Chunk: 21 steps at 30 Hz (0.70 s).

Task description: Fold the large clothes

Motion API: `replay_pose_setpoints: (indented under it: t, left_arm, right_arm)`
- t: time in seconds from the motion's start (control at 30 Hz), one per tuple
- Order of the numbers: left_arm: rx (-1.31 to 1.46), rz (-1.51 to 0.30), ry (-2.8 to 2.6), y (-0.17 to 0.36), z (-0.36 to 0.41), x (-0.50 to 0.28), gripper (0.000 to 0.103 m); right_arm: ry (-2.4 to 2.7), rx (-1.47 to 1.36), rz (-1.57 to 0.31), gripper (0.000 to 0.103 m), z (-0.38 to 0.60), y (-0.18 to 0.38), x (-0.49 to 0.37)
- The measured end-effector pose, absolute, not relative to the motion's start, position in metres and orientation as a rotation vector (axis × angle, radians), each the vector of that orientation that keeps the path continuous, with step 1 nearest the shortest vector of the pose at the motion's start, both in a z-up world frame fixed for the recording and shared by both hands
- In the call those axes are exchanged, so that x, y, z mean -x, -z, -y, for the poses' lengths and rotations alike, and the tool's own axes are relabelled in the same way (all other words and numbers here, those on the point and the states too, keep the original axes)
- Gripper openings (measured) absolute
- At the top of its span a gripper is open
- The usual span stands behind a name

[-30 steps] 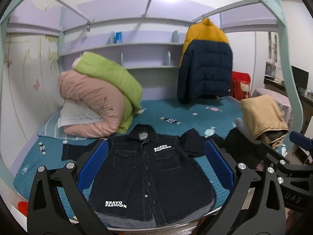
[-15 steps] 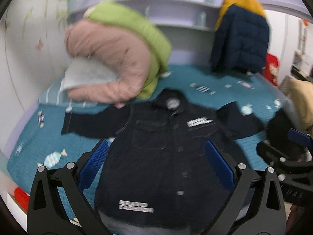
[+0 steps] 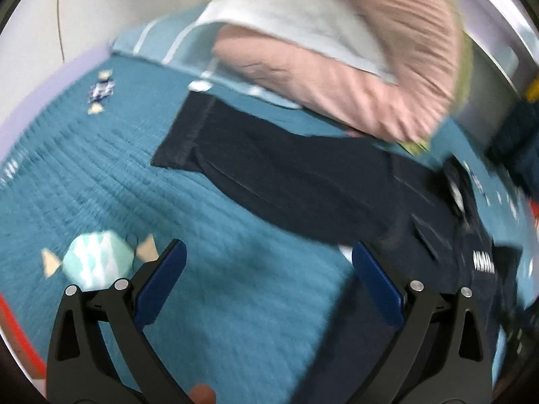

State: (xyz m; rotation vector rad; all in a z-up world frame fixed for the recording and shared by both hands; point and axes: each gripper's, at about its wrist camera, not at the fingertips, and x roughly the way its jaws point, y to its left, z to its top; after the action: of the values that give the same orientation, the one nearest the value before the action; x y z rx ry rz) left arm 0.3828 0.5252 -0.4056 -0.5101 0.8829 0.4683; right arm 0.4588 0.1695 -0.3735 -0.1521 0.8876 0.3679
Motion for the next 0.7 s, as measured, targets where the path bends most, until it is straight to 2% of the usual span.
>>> replay_pose_setpoints:
  t: [0.2, 0.47, 0.63, 0.67, 0.7]
  left_arm:
    - [0.830, -0.811, -0.541, 0.444, -0.632, -0.397, 0.098]
    - [0.831, -0.903, -0.606, 0.471, -0.683, -0.421, 0.098]
    - [0.860, -0.838, -0.579, 0.464, -0.683, -0.419, 0.097]
    - [0.866, -0.840, -0.572, 0.463, -0.681, -0.418, 0.093]
    - [0.880, -0.835, -0.568, 0.463, -0.681, -0.418, 0.083]
  right_arm:
    - [-0.417, 0.107, -0.933, 0.096, -0.193, 0.395, -0.473]
    - [-0.447, 0.069, -0.984, 0.096, -0.203, 0.417, -0.490]
    - [-0.472, 0.045, -0.974, 0.096, -0.209, 0.419, -0.497]
    - [-0.477, 0.038, -0.973, 0.096, -0.210, 0.419, -0.498]
    - [-0.481, 0.030, -0.970, 0.096, -0.212, 0.419, -0.500]
